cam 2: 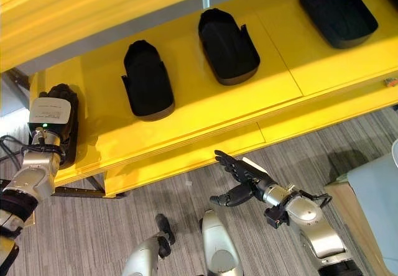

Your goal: Move parts from the plastic box to the shelf.

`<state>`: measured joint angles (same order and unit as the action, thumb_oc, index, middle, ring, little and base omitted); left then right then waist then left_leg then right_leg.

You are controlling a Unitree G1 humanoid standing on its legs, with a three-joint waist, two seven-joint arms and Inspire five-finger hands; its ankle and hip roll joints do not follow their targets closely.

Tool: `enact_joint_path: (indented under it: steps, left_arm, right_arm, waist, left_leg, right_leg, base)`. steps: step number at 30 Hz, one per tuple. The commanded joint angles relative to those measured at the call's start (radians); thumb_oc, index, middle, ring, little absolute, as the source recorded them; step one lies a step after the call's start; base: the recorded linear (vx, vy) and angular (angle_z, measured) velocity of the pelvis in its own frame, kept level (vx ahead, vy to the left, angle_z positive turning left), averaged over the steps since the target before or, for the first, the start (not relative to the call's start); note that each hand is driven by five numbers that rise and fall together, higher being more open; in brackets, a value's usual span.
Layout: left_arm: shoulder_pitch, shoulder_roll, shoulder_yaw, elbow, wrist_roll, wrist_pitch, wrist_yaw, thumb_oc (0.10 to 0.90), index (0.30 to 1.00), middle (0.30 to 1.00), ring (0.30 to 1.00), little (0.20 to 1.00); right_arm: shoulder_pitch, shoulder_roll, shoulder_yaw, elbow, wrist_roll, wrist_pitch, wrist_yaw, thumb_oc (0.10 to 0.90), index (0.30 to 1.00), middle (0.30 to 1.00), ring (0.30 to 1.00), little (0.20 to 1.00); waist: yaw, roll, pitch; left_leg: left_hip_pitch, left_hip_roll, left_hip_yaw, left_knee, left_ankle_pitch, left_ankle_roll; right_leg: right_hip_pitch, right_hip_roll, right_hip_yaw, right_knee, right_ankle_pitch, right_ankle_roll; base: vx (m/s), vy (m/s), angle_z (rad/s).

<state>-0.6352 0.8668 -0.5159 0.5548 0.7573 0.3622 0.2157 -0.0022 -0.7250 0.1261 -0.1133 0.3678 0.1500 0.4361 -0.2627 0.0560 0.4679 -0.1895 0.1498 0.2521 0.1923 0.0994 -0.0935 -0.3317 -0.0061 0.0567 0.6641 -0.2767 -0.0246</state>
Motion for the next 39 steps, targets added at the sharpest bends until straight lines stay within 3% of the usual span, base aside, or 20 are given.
enact_joint_path:
  steps: [1, 19, 28, 33, 37, 39]
  left_arm:
    - [-0.08, 0.001, 0.048, 0.014, 0.02, 0.066, 0.094, 0.9, 1.0, 1.0, 1.0, 1.0]
    - [-0.212, -0.045, -0.01, 0.173, -0.009, 0.125, 0.117, 0.9, 1.0, 1.0, 1.0, 1.0]
    - [-0.221, -0.004, -0.025, 0.186, 0.032, 0.134, 0.079, 0.9, 1.0, 1.0, 1.0, 1.0]
    - [-0.191, -0.001, -0.011, 0.172, -0.08, 0.162, 0.143, 0.9, 1.0, 1.0, 1.0, 1.0]
    - [-0.134, 0.004, 0.083, 0.16, -0.289, 0.229, 0.267, 0.9, 1.0, 1.0, 1.0, 1.0]
    - [-0.103, -0.002, 0.131, 0.155, -0.31, 0.256, 0.278, 0.9, 1.0, 1.0, 1.0, 1.0]
  right_arm:
    - [-0.044, -0.006, 0.001, -0.076, 0.059, -0.054, 0.021, 0.9, 1.0, 1.0, 1.0, 1.0]
    - [-0.068, -0.024, 0.02, -0.087, 0.064, -0.052, 0.022, 0.9, 1.0, 1.0, 1.0, 1.0]
    - [-0.083, -0.02, 0.039, -0.098, 0.068, -0.055, 0.001, 0.9, 1.0, 1.0, 1.0, 1.0]
    - [-0.087, -0.014, 0.048, -0.091, 0.079, -0.063, -0.017, 0.9, 1.0, 1.0, 1.0, 1.0]
    - [-0.073, -0.004, 0.048, -0.098, 0.08, -0.066, -0.029, 0.9, 1.0, 1.0, 1.0, 1.0]
    - [-0.07, 0.007, 0.053, -0.101, 0.074, -0.069, -0.039, 0.9, 1.0, 1.0, 1.0, 1.0]
  waist:
    - [-0.032, -0.022, -0.063]
    - [-0.072, -0.024, -0.035]
    - [-0.066, -0.021, -0.019]
    - [-0.052, -0.021, -0.015]
    - [-0.034, -0.02, -0.013]
    - [-0.025, -0.021, -0.011]
  left_leg:
    - [-0.013, 0.011, -0.037, 0.091, -0.091, 0.027]
    - [-0.042, 0.009, -0.016, 0.115, -0.095, 0.027]
    - [-0.049, 0.011, -0.017, 0.115, -0.099, 0.026]
    - [-0.052, 0.009, -0.025, 0.119, -0.1, 0.029]
    - [-0.054, 0.008, -0.037, 0.121, -0.1, 0.031]
    - [-0.055, 0.007, -0.043, 0.12, -0.099, 0.032]
  right_leg:
    - [0.013, -0.081, -0.08, -0.056, 0.044, 0.033]
    - [-0.027, -0.086, -0.053, -0.028, 0.042, 0.032]
    - [-0.032, -0.087, -0.049, -0.034, 0.045, 0.035]
    - [-0.028, -0.09, -0.056, -0.038, 0.046, 0.034]
    - [-0.021, -0.093, -0.063, -0.038, 0.043, 0.032]
    - [-0.02, -0.092, -0.065, -0.036, 0.041, 0.032]
  base:
    - [0.01, 0.021, -0.06]
    - [0.01, 0.01, -0.03]
    - [-0.03, 0.007, -0.04]
    - [-0.01, -0.004, 0.01]
    - [-0.01, -0.025, 0.07]
    - [-0.02, -0.04, 0.08]
